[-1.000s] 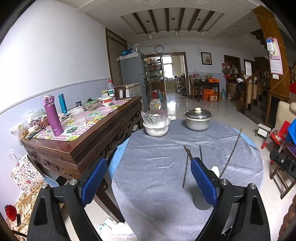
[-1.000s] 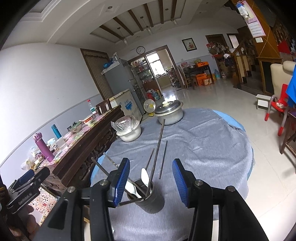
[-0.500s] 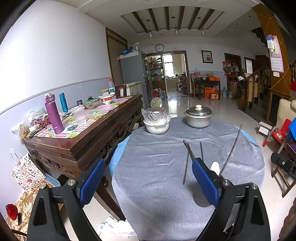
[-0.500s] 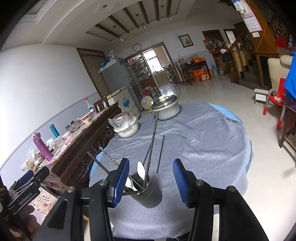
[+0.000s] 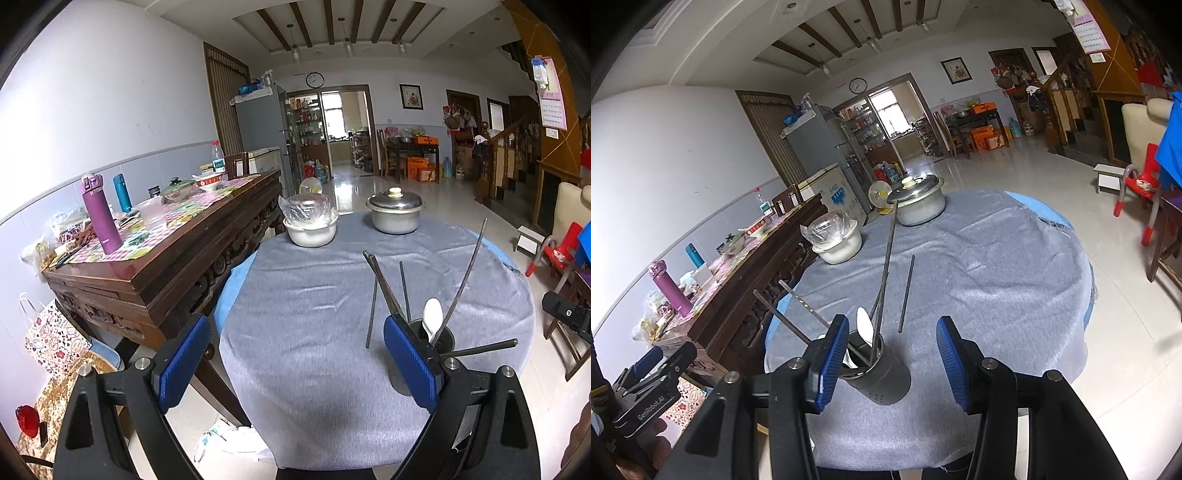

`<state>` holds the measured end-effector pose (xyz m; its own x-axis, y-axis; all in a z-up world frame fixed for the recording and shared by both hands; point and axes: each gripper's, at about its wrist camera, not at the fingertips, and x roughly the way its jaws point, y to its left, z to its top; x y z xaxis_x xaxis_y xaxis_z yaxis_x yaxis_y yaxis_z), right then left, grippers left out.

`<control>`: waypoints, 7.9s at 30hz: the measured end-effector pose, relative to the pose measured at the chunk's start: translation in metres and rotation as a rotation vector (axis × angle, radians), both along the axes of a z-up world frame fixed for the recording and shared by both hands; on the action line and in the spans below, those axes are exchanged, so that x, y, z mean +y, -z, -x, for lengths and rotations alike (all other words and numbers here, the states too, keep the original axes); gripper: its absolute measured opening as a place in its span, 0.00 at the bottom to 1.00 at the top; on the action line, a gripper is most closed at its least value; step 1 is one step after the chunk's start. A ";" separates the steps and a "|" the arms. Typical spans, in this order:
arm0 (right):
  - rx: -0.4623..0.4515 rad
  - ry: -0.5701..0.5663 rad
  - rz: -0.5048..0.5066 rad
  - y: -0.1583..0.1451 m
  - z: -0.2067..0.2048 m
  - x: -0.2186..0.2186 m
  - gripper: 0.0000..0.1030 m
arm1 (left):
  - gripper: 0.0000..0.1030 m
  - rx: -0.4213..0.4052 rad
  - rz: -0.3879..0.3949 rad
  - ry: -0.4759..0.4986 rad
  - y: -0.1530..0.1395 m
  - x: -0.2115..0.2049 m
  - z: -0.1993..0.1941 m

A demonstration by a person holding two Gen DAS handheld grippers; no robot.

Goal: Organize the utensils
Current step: 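Raise both open tools away from the holder, leaving chopsticks standing inside, then move both tools toward the last two black chopsticks on the cloth, then grasp one black chopstick with the right tool while the left tool grasps the other, then lift both chopsticks and carry them over the grey holder, then lower the held chopsticks into the grey holder with both tools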

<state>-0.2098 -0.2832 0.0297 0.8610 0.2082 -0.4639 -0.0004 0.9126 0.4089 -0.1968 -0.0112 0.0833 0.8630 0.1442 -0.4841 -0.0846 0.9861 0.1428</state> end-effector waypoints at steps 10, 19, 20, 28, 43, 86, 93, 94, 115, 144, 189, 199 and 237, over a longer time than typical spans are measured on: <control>0.016 -0.006 0.006 0.008 -0.003 0.003 0.51 | 0.92 0.029 0.004 -0.002 0.012 0.002 -0.006; 0.060 -0.012 0.005 0.023 -0.013 0.004 0.51 | 0.92 0.073 0.009 -0.009 0.028 0.006 -0.019; 0.065 -0.012 0.006 0.024 -0.015 0.004 0.51 | 0.92 0.077 0.010 -0.010 0.029 0.007 -0.020; 0.098 -0.010 0.011 0.033 -0.028 0.005 0.51 | 0.92 0.115 0.027 -0.023 0.043 0.013 -0.034; 0.166 0.046 0.030 0.048 -0.063 -0.009 0.51 | 0.92 0.213 0.055 -0.057 0.079 0.031 -0.077; 0.494 -0.121 0.024 0.141 -0.445 0.010 0.49 | 0.92 0.587 0.093 0.023 0.173 0.042 -0.328; 0.587 -0.082 0.163 0.155 -0.476 0.039 0.35 | 0.92 0.572 0.091 0.067 0.171 0.035 -0.351; 0.593 -0.084 0.179 0.156 -0.477 0.040 0.31 | 0.90 0.566 0.093 0.080 0.169 0.032 -0.354; 0.569 -0.159 0.170 0.158 -0.421 -0.001 0.06 | 0.57 0.705 0.181 0.385 0.190 -0.086 -0.444; 0.406 -0.097 -0.008 0.128 -0.356 -0.052 0.06 | 0.05 0.570 0.295 0.270 0.159 -0.026 -0.413; -0.163 0.109 -0.093 -0.014 -0.096 -0.060 0.06 | 0.05 0.025 0.375 0.152 -0.010 0.045 -0.129; -0.178 0.099 -0.078 -0.023 -0.083 -0.054 0.06 | 0.05 0.015 0.299 0.097 -0.011 0.037 -0.110; -0.330 0.063 -0.020 -0.063 -0.025 -0.018 0.06 | 0.05 -0.046 0.328 0.228 -0.046 0.018 -0.047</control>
